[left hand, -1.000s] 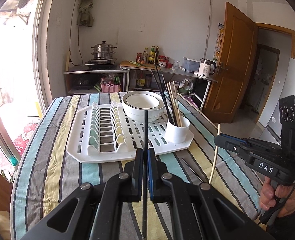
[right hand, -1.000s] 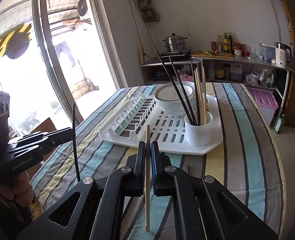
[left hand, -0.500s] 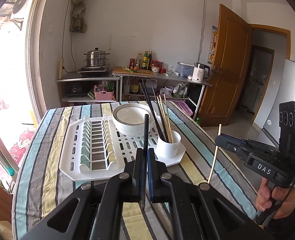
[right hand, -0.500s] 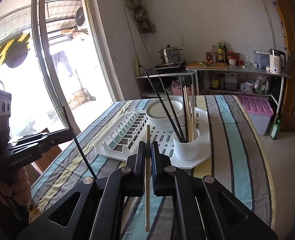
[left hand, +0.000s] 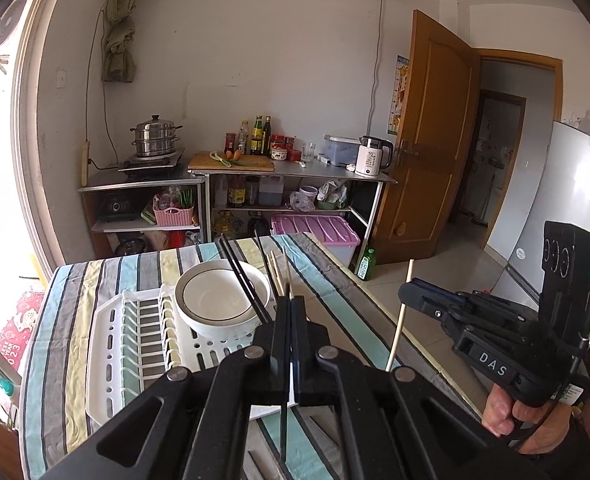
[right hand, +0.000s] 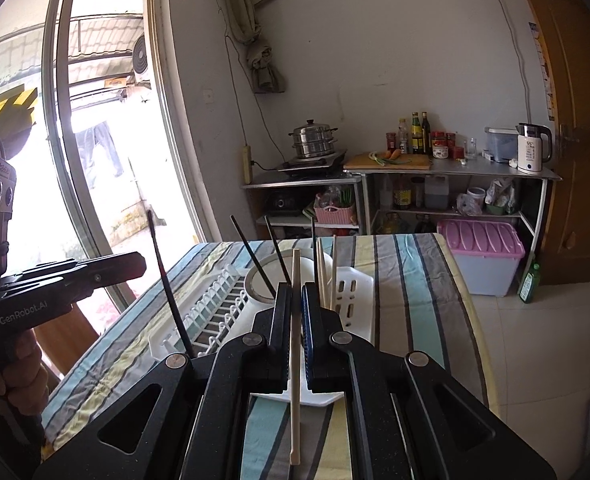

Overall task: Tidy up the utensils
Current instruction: 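Lift both chopsticks and carry them above the white cup, then lower both chopsticks into the white cup and open both tools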

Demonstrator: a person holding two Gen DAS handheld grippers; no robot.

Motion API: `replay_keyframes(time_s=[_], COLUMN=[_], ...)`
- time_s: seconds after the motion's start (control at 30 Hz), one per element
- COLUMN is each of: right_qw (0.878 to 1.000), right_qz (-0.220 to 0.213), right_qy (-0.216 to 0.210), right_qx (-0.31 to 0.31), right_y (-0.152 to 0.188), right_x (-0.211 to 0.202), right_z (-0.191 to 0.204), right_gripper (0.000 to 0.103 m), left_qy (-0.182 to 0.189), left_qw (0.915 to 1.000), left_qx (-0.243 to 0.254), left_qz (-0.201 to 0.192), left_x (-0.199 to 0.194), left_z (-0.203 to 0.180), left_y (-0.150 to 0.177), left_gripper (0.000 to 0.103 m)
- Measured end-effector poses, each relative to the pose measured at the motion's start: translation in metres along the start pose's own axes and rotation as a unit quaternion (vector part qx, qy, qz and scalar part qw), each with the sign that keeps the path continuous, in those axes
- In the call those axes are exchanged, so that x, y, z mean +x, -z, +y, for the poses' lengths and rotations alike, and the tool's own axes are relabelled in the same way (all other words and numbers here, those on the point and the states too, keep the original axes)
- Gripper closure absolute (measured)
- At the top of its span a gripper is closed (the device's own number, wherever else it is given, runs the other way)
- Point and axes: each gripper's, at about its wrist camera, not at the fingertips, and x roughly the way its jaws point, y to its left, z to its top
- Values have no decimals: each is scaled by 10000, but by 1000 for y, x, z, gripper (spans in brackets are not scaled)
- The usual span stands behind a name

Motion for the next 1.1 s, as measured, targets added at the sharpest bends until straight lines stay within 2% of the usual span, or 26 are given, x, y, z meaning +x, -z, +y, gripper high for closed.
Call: replay_keyframes(time_s=[0.13,0.23,0.33,0.43,0.5,0.57,0.67,0.87,1.1], right_qw=[10000,10000,10000,9999,9999,9998,9998,9997,9996], right_qz=[-52,-55,-5,53,95,131,169,218,252], right_qy=[47,47,35,28,10,10,-9,-16,-35], right_qx=[-9,36,64,94,117,116,140,130,152], right_y=[-9,-10,-6,-1,1,4,5,6,6], right_x=[5,8,13,16,18,20,23,28,35], right_z=[-5,-10,-15,-17,-19,-19,-21,-21,-25], right_gripper=[98,98,98,98,98,98,98,98,98], left_qy=[10,2,71,206,214,270,390,398,240], left_qw=[10000,10000,9996,9977,9957,9926,9870,9787,9727], left_qx=[38,13,53,-153,-222,-283,-366,-308,-203], left_qz=[-41,14,282,621,871,1148,1513,1991,2299], left_x=[10,19,36,57,71,87,111,150,183], left_z=[-4,-3,1,13,20,25,29,26,27], left_y=[-18,-16,-2,16,33,46,63,83,92], left_gripper=[103,103,103,103,96,80,69,68,68])
